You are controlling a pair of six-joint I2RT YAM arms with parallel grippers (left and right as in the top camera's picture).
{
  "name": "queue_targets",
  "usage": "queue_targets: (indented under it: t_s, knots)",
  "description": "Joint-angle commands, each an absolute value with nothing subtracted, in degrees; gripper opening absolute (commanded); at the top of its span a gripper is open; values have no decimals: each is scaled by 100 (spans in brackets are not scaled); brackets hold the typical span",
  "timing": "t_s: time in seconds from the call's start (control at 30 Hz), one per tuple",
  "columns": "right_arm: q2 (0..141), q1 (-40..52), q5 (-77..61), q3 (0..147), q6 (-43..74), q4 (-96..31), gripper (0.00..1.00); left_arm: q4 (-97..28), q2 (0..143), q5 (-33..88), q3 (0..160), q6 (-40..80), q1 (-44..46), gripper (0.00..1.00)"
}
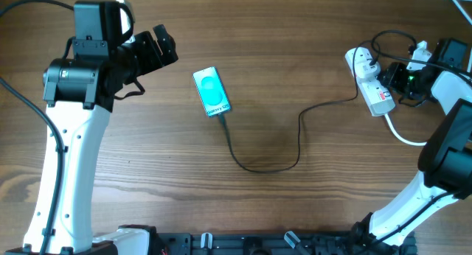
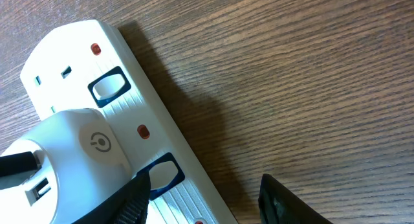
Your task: Plug charger to phone and switch on socket
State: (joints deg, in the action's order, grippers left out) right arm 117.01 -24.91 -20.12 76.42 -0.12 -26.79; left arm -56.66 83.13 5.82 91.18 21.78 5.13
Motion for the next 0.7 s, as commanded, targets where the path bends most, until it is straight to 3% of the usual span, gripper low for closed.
queue_targets:
  t_s: [0.0,0.67]
  knots:
    - [11594,-2460,-2108,7616,-64,-2694,55,-5666,8261,548,9120,2147,493,100]
    - [11778,-2423,-1933,7614,152,-2521,56,-5664,8261,548,9120,2147,493,100]
